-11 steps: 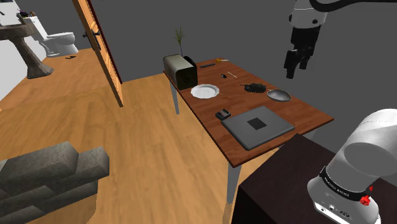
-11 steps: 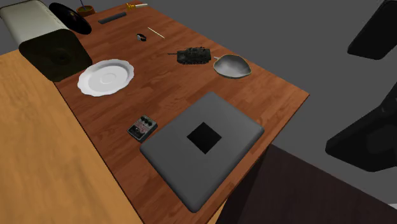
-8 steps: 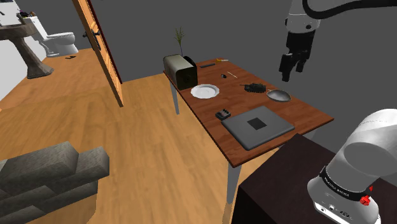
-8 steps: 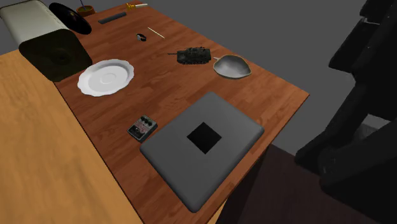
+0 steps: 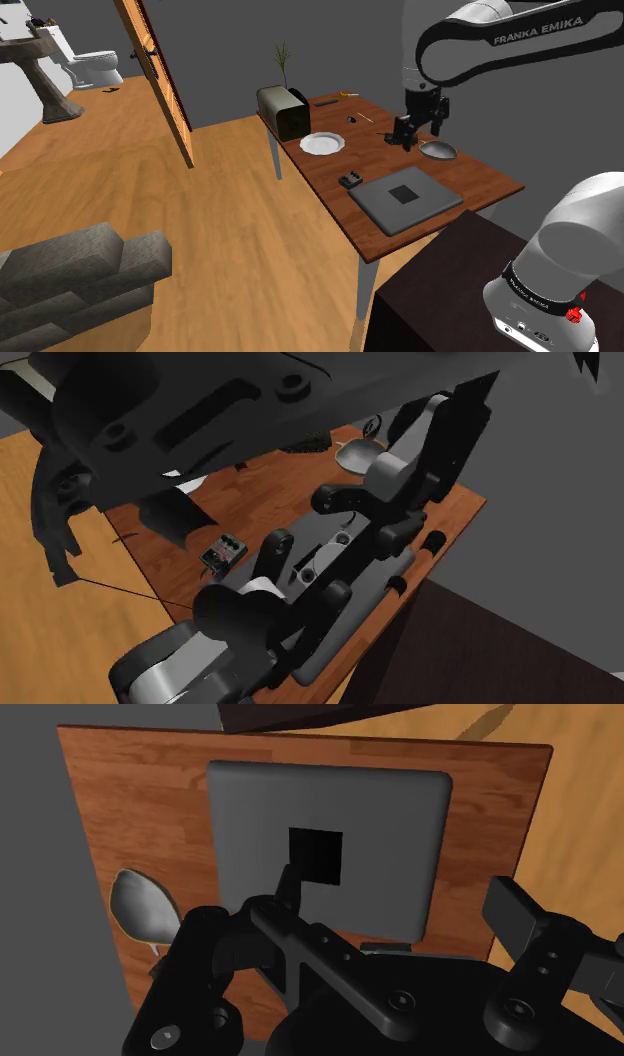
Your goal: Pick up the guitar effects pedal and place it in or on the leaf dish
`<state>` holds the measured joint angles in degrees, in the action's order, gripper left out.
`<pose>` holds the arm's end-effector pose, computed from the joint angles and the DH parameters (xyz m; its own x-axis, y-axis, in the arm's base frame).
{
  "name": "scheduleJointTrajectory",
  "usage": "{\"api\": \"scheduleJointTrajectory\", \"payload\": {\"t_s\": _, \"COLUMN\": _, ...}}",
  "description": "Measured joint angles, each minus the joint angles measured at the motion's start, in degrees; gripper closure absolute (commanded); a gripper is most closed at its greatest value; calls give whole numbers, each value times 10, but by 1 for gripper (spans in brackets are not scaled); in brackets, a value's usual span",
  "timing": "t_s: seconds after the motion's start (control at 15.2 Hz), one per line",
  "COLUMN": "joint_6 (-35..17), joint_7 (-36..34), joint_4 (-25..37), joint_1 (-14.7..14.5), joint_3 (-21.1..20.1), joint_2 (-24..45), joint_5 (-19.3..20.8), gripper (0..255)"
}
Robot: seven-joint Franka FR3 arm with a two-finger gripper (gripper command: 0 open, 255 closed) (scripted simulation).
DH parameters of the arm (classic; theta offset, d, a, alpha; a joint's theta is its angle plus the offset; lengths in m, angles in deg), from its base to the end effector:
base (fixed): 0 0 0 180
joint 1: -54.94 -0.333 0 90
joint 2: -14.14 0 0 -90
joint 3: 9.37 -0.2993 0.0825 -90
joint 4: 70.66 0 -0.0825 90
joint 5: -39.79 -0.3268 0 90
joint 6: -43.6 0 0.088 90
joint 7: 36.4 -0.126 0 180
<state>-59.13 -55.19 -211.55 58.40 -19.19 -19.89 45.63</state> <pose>0.3161 0.0293 0.4781 0.9747 -0.2229 -0.0156 -0.2149 -0.9543 0.2078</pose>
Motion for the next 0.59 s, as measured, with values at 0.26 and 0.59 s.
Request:
{"api": "scheduleJointTrajectory", "payload": {"t_s": 0.26, "joint_6": -54, "joint_7": -112, "joint_4": 15, "joint_1": 18, "joint_3": -54, "joint_2": 80, "joint_5": 19, "gripper": 0}}
{"api": "scheduleJointTrajectory", "payload": {"t_s": 0.59, "joint_6": -108, "joint_7": -260, "joint_4": 59, "joint_1": 47, "joint_3": -107, "joint_2": 205, "joint_5": 77, "gripper": 0}}
